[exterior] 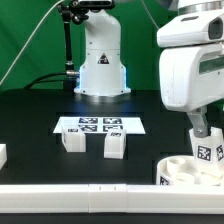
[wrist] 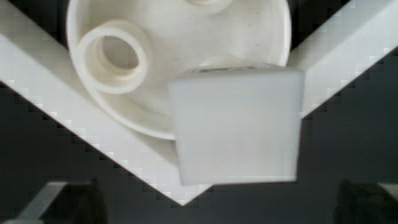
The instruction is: Assemble stool
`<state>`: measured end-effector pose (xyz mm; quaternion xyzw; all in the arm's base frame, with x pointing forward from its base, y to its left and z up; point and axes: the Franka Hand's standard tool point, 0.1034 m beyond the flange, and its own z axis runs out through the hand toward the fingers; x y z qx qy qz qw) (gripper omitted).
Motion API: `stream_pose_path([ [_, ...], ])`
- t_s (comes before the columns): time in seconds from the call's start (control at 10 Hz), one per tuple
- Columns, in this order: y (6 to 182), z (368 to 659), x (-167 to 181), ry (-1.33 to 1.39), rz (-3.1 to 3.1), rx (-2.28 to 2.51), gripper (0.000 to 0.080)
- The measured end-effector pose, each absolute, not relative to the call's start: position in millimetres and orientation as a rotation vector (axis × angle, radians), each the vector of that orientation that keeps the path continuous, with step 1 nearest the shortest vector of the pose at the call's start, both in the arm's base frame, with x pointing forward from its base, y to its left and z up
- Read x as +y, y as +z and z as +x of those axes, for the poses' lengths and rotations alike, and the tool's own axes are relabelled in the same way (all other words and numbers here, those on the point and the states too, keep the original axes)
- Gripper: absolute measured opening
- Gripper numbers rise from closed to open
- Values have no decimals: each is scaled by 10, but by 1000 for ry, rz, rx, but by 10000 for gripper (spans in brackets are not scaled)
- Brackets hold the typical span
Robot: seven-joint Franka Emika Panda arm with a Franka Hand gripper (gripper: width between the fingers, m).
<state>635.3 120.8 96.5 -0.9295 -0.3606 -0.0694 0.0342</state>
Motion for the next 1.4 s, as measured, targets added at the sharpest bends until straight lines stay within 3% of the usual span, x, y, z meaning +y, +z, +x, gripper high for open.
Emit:
stream_pose_path([
  [0.5,744,6317,1204,-202,-2890,-1026,648],
  [0.8,743,6326,1214,-205,-2896,-1010,648],
  [0.9,748,6329,1227,-207,-2896,-1007,557],
  [1.0,748,6328,1227,-207,-2897,-1006,373],
  [1.1,744,6328,1221,-206,-2897,-1004,337],
  [1.4,744,6329,1212,-204,-2915,-944,337],
])
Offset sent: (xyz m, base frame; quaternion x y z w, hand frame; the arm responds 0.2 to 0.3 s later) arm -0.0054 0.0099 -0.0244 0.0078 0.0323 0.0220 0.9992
